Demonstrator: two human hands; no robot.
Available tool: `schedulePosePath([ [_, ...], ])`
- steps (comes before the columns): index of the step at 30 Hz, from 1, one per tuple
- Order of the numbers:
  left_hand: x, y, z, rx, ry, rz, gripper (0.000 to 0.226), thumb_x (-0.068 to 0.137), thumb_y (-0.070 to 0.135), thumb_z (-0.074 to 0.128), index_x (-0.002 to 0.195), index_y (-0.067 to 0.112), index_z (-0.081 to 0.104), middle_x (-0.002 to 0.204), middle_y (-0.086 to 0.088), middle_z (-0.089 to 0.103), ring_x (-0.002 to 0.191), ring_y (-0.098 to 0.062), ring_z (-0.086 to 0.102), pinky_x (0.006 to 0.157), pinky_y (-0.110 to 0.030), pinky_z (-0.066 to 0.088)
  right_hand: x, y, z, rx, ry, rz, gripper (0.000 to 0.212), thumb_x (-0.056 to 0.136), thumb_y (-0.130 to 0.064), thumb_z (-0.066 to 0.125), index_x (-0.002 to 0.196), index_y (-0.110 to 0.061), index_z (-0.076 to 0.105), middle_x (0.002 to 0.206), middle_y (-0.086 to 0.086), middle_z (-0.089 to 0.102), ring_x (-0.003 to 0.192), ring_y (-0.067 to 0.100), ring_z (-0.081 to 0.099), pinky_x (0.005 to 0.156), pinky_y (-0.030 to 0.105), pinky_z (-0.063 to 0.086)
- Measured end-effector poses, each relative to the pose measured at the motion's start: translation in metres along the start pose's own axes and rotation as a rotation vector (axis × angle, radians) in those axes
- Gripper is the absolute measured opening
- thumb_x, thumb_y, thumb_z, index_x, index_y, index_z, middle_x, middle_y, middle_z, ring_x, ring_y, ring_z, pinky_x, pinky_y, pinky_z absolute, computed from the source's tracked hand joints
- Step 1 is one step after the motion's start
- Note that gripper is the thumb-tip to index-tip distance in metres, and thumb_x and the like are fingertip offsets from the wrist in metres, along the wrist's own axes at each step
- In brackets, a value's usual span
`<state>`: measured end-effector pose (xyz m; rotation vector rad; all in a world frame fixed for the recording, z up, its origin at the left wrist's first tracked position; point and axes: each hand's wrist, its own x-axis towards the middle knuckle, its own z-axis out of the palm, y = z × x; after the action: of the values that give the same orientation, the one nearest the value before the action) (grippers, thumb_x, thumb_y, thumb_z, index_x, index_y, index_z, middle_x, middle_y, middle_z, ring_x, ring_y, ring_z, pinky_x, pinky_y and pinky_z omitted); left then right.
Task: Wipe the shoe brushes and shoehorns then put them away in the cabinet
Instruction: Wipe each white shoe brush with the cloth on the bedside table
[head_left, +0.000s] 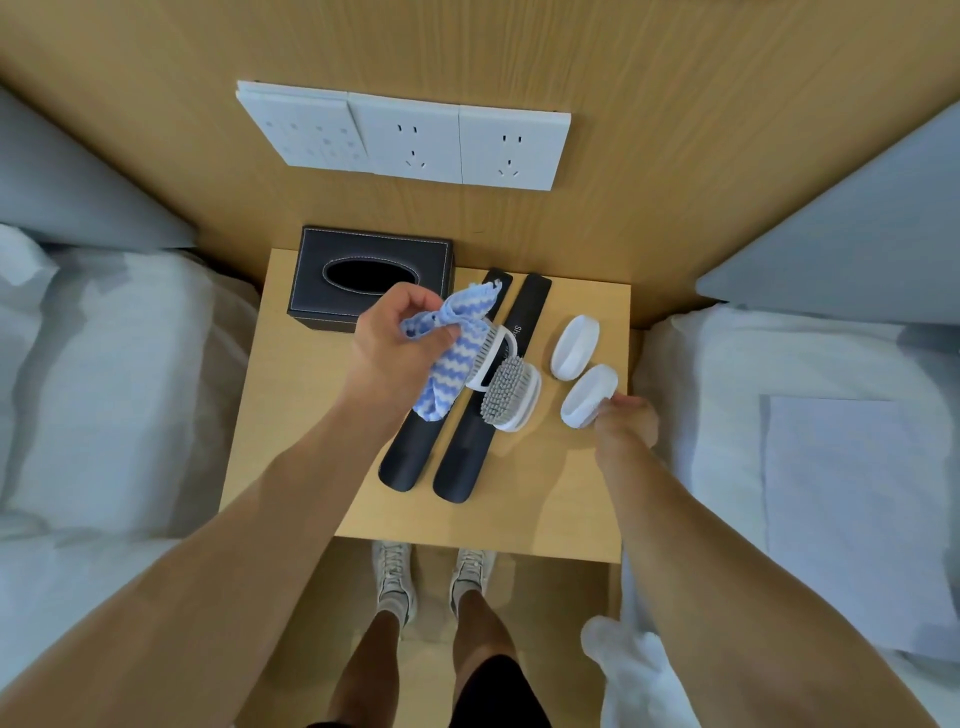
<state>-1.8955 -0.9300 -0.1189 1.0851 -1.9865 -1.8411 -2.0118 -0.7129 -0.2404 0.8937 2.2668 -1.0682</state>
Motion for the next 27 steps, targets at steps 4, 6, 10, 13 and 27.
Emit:
schedulePosePath([
  [4, -0.002, 0.001, -0.004, -0.038, 0.011, -0.022, 0.018, 0.085, 0.010, 0.072, 0.087, 0.022, 0.059, 0.083, 0.011, 0.067, 0.079, -0.008, 0.069, 0.064, -0.025, 0.057, -0.006, -0.006, -0.008, -0.065, 0.054, -0.067, 0.022, 0.092, -0.019, 0.063, 0.113, -0.011, 0.064, 0.121, 0.012, 0.065, 0.102, 0.028, 0.062, 0.076, 0.031, 0.048],
  [6, -0.003, 0.001, -0.008, -0.050, 0.024, -0.032, 0.017, 0.086, 0.010, 0.071, 0.087, 0.022, 0.059, 0.083, 0.010, 0.066, 0.078, -0.007, 0.069, 0.063, -0.022, 0.056, -0.019, -0.012, -0.010, -0.033, 0.132, -0.210, 0.021, 0.089, -0.013, 0.064, 0.110, -0.010, 0.063, 0.119, 0.014, 0.063, 0.091, 0.024, 0.059, 0.075, 0.030, 0.047],
  [10, -0.006, -0.005, -0.019, -0.071, 0.058, -0.068, 0.019, 0.086, 0.010, 0.071, 0.086, 0.024, 0.059, 0.081, 0.013, 0.065, 0.075, -0.004, 0.067, 0.063, -0.022, 0.056, -0.056, -0.015, 0.006, -0.172, 0.026, -0.561, 0.015, 0.089, -0.002, 0.056, 0.097, -0.006, 0.069, 0.097, 0.006, 0.067, 0.085, 0.017, 0.056, 0.060, 0.015, 0.034],
  [13, -0.009, -0.013, -0.030, -0.066, 0.088, -0.104, 0.019, 0.086, 0.013, 0.072, 0.086, 0.026, 0.058, 0.079, 0.015, 0.064, 0.074, -0.002, 0.067, 0.062, -0.021, 0.055, -0.074, -0.006, 0.031, -0.285, -0.166, -0.522, 0.016, 0.093, -0.005, 0.055, 0.101, -0.010, 0.068, 0.093, -0.003, 0.061, 0.086, 0.013, 0.055, 0.067, 0.014, 0.039],
  [27, -0.029, -0.038, -0.082, -0.002, 0.153, -0.128, 0.014, 0.089, 0.015, 0.069, 0.096, 0.016, 0.056, 0.091, 0.008, 0.064, 0.085, -0.009, 0.069, 0.065, -0.022, 0.058, -0.069, 0.031, 0.074, 0.292, -0.309, 0.335, 0.014, 0.097, -0.001, 0.048, 0.087, -0.007, 0.056, 0.078, 0.007, 0.050, 0.065, 0.016, 0.049, 0.065, 0.030, 0.050],
])
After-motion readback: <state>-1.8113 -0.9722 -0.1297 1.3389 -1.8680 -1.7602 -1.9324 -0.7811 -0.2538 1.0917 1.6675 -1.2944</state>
